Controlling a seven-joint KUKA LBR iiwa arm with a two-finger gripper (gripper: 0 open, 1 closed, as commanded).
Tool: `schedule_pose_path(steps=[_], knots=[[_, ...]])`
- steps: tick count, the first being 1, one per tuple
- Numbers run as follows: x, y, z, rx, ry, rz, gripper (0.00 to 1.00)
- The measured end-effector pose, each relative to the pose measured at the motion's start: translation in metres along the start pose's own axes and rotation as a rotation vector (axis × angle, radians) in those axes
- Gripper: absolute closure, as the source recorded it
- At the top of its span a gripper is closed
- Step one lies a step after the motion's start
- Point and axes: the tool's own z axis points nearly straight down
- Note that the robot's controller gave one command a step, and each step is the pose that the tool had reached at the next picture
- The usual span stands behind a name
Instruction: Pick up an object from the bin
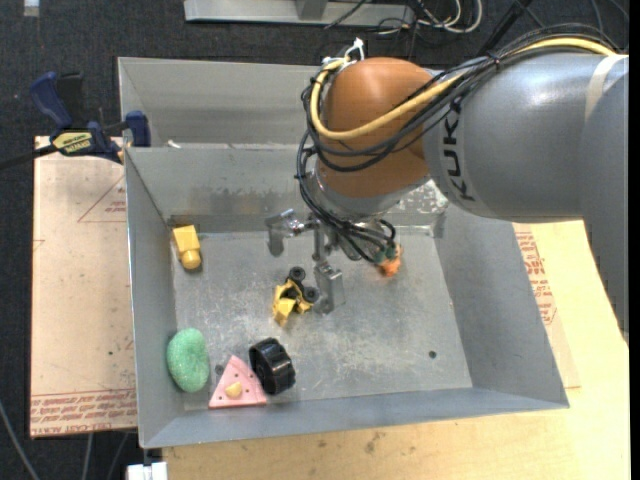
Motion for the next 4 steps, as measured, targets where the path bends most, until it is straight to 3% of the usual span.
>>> schedule_pose_path(steps=[1,2,3,4], knots=[[0.014,-0.007,0.025,0.001,-0.008,0.141,0.00],[0.012,-0.016,0.067,0.001,-0.008,0.236,0.00],[-0.002,-0.015,0.099,0.001,-0.007,0.305,1.00],[-0.002,-0.015,0.099,0.001,-0.008,0.306,1.00]])
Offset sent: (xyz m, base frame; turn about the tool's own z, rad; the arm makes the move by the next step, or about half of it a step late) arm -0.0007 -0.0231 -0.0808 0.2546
